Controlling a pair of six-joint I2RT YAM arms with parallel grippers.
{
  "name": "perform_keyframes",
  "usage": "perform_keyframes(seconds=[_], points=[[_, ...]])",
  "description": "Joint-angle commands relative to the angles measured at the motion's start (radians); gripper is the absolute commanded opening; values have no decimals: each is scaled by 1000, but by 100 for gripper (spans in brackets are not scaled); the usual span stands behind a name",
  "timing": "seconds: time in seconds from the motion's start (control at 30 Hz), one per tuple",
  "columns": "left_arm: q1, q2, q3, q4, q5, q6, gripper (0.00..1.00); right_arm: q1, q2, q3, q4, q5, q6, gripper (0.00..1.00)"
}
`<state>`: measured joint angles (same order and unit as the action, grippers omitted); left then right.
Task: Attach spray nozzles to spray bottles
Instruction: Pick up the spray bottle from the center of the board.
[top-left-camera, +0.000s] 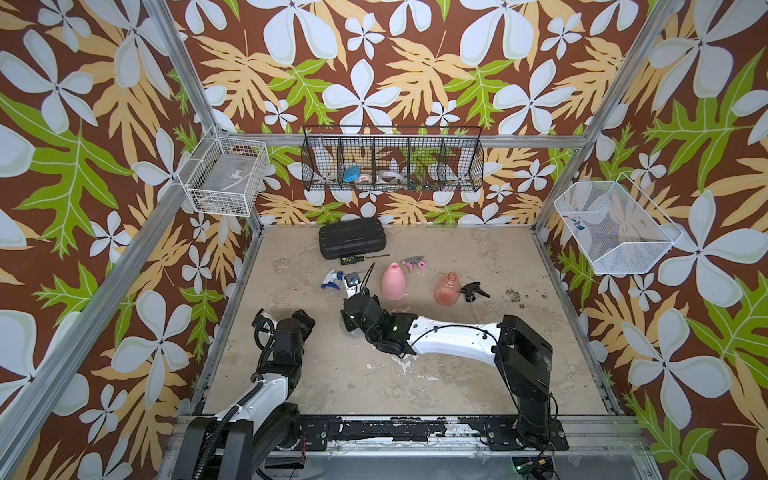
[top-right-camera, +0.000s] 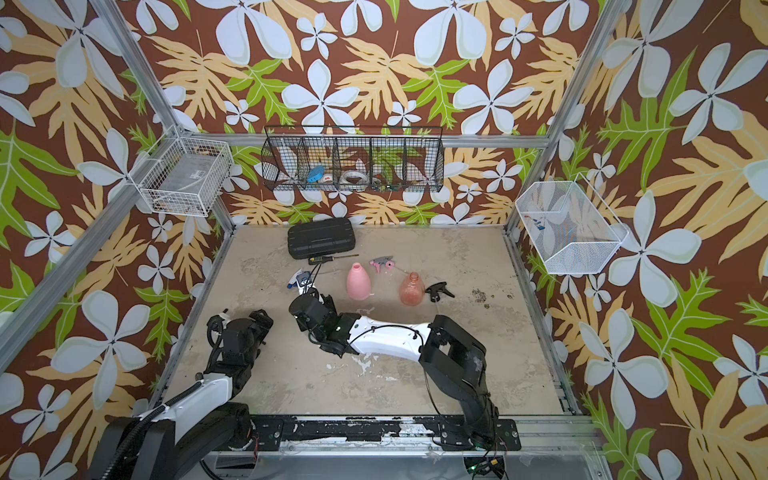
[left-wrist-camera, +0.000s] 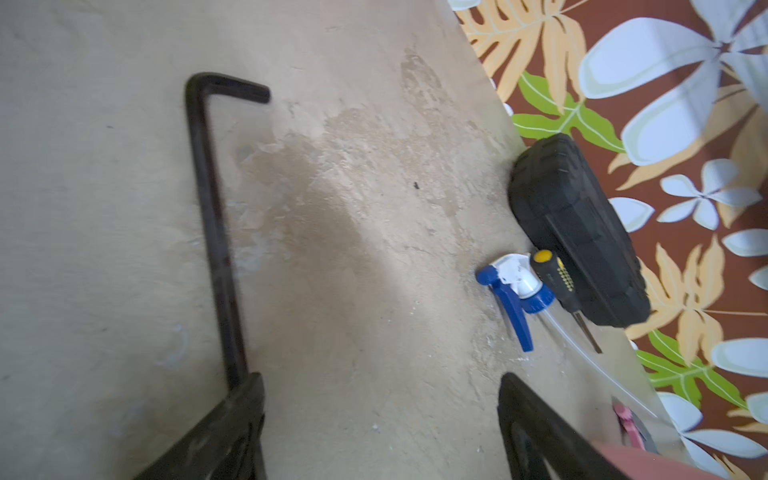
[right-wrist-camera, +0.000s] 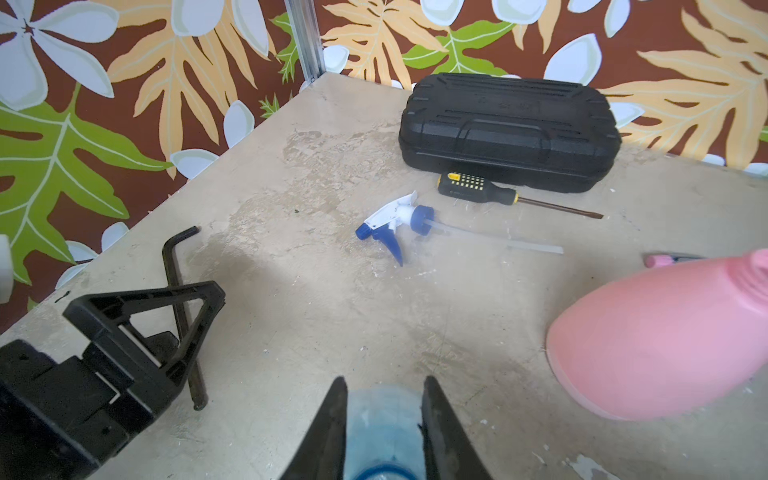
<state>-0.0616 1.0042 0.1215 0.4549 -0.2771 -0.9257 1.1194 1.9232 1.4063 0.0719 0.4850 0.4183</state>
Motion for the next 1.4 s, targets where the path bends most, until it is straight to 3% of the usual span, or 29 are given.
perform_keyframes(seconds=[0.0, 0.1, 0.17, 0.3, 0.37, 0.47, 0.6, 0.73, 0.9, 1.1, 1.37], points=[[2, -13, -44, 196, 108, 93, 87, 2, -65, -23, -48, 88, 20, 12], [-40, -27, -58, 272, 120, 156, 83, -9, -175, -86, -95, 139, 13, 8], [-116, -36, 10, 185, 93, 175, 82, -40, -260, -134, -133, 125, 7, 7], [-406, -45, 168, 81, -70, 278, 82, -161, -458, -250, -224, 18, -20, 0], [-507, -17, 222, 96, -110, 359, 83, -230, -542, -284, -259, -44, -57, 0], [-586, 43, 241, 245, 13, 520, 83, -318, -644, -339, -261, -136, -129, 0], [-619, 115, 176, 536, 285, 686, 83, -404, -701, -373, -271, -269, -142, 0], [-646, 158, 156, 656, 399, 789, 84, -406, -715, -394, -271, -316, -156, 0], [-689, 226, 181, 667, 445, 914, 88, -406, -711, -375, -294, -375, -163, 0], [-721, 339, 244, 663, 462, 1009, 100, -406, -682, -297, -344, -382, -226, 0], [-722, 465, 303, 709, 451, 1061, 100, -406, -686, -294, -280, -383, -281, 0]])
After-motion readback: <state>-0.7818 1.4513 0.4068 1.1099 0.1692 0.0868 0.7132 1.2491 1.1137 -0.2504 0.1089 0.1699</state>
